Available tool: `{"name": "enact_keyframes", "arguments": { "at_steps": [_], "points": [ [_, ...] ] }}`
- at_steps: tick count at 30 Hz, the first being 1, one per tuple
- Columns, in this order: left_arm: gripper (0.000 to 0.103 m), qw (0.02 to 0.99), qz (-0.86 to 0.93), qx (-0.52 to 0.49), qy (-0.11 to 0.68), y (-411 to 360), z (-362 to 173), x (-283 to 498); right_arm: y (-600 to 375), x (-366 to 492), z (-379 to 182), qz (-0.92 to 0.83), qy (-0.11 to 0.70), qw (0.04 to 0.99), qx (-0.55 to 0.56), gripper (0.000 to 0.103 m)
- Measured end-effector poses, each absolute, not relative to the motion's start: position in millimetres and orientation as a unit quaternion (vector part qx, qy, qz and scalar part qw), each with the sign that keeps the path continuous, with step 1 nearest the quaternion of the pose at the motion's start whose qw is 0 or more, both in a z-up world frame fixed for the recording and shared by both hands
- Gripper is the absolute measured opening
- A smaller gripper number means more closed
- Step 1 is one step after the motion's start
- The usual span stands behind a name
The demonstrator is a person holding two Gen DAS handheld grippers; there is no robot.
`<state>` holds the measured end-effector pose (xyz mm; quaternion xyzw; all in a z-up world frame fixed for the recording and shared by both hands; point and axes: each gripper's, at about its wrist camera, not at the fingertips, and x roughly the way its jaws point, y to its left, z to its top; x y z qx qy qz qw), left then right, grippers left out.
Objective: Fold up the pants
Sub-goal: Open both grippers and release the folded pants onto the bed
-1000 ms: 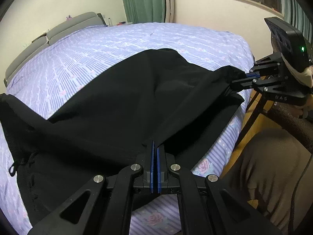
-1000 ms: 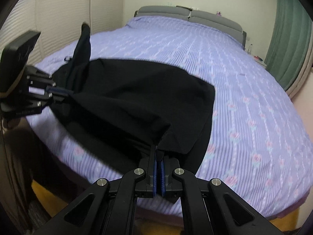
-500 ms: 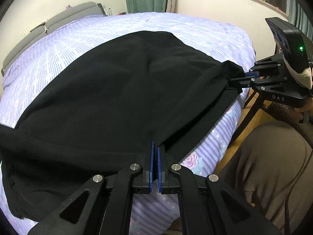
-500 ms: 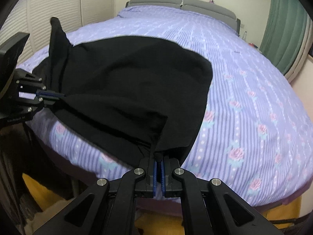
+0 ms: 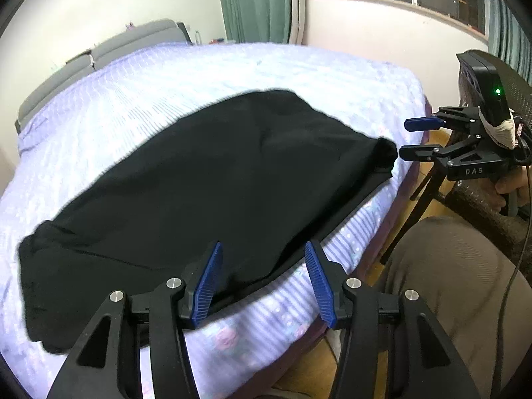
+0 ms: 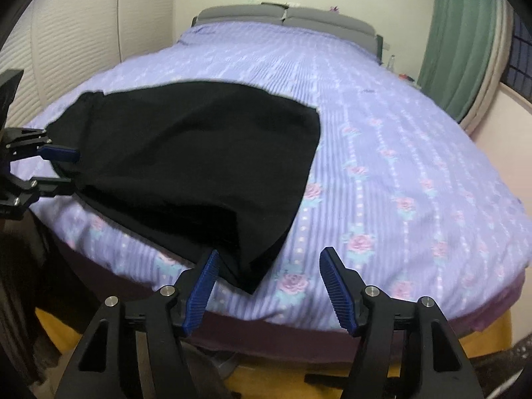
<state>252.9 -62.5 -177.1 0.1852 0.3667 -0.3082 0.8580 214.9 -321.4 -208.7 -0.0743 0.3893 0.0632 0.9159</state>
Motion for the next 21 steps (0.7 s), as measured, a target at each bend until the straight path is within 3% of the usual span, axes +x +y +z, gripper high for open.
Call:
{"name": "enact_keyframes", "arguments": {
  "at_steps": [9, 14, 21],
  "points": [
    [0.052, 0.903, -0.205, 0.157, 0.343, 50, -145, 258, -249, 215, -157, 0.12, 0.33, 0.933, -0.083, 0.065],
    [0.052, 0.92, -0.12, 0.098, 0.36, 132, -150, 279, -182, 232, -154, 0.146, 0.314, 0.934, -0.081, 0.065],
    [0.051, 0.919, -0.082, 0.032, 0.384, 189, -171, 302, -90, 253, -165, 0.155, 0.303, 0.938, -0.059, 0.065]
  ]
}}
